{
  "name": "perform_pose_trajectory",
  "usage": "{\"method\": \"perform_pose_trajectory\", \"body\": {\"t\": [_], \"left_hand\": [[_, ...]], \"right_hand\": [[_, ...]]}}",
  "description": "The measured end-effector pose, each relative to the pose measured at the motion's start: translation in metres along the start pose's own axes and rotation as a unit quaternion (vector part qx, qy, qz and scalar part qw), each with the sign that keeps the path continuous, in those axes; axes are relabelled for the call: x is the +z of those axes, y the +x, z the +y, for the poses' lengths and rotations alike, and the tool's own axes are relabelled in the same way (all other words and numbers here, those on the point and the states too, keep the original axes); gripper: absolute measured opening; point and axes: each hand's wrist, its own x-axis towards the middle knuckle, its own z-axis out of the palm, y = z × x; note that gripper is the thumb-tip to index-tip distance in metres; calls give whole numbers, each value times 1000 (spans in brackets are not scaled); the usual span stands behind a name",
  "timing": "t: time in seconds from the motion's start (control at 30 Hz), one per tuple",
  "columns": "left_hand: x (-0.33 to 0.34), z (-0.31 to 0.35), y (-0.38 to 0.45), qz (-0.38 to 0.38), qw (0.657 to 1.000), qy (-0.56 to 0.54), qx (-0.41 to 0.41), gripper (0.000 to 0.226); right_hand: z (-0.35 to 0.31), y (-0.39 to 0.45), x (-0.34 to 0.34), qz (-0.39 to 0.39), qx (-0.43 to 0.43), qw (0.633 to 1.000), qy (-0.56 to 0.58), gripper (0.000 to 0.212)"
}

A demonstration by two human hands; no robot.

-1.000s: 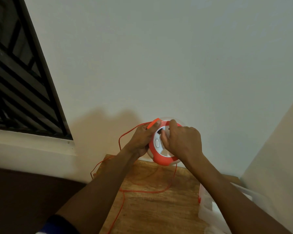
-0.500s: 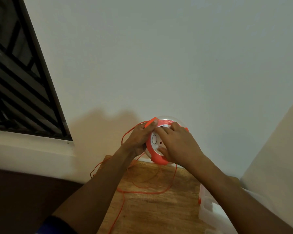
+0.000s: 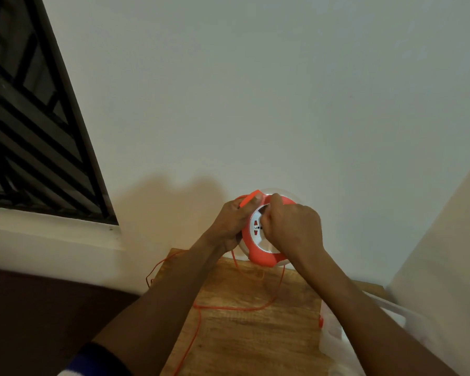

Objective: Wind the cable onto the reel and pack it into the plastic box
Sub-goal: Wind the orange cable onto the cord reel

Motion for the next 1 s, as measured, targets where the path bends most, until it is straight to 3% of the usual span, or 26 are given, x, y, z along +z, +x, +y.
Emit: {"method": "perform_pose_trajectory", "body": {"t": [0.2, 0.33, 0.5, 0.77, 0.93, 1.0], "left_hand": [[-4, -3, 3, 0, 999, -48, -10, 43], [-14, 3, 3, -12, 999, -41, -3, 42], [-11, 1, -1, -25, 1000, -9, 9, 44], [-9, -4, -3, -25, 999, -26, 4, 52], [-4, 1, -2, -18, 999, -29, 1, 49], [-2, 1, -2, -21, 999, -28, 2, 49]], "right_hand": [[2, -8, -10, 15, -130, 990, 48, 41], [9, -11, -12, -55, -188, 980, 18, 54], [0, -9, -12, -47, -158, 986, -27, 77], [-4, -5, -6, -4, -131, 991, -41, 57], [3, 2, -13, 10, -36, 999, -22, 35], [-3, -3, -11, -11, -65, 997, -28, 47]]}}
